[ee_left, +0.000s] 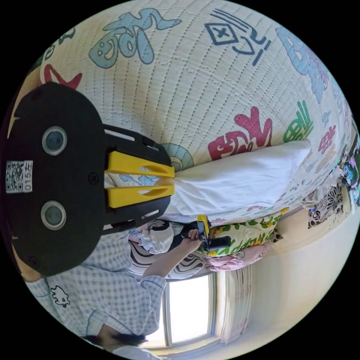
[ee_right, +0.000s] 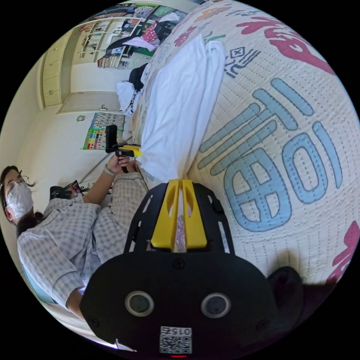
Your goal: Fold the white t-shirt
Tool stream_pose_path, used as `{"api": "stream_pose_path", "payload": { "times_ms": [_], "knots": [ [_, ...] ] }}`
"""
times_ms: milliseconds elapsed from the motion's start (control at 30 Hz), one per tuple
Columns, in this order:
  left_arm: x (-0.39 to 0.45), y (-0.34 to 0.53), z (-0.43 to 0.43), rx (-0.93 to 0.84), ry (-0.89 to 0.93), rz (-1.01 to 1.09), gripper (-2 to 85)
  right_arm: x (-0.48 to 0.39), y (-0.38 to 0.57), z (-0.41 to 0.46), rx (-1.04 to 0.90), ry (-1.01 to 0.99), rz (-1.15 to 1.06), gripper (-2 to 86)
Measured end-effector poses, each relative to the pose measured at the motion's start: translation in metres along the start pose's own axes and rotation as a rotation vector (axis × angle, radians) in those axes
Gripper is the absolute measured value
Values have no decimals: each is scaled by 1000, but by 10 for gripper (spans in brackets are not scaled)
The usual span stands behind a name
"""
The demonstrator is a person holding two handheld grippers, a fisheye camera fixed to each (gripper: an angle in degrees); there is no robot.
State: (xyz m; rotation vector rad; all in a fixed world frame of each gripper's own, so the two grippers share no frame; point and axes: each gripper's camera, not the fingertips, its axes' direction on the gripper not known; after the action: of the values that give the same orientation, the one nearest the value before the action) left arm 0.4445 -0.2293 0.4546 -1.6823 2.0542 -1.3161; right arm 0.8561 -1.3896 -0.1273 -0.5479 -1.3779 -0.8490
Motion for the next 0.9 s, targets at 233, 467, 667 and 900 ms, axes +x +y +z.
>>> {"api": "stream_pose_path", "payload": {
  "times_ms": [233,467,667,900],
  "knots": [
    [25,38,-11,-61,-10,14,34,6,40,10,-81,-91,28,11],
    [12,17,-41,32,2,-19,93,34,42,-44,359,-214,-108,110],
    [-7,-33,-81,329,11,-90,131,56,-18,-39,333,-125,-92,151],
    [-17,-67,-46,281,-6,-183,136,62,-46,-9,305,-143,-105,136]
  ]
}}
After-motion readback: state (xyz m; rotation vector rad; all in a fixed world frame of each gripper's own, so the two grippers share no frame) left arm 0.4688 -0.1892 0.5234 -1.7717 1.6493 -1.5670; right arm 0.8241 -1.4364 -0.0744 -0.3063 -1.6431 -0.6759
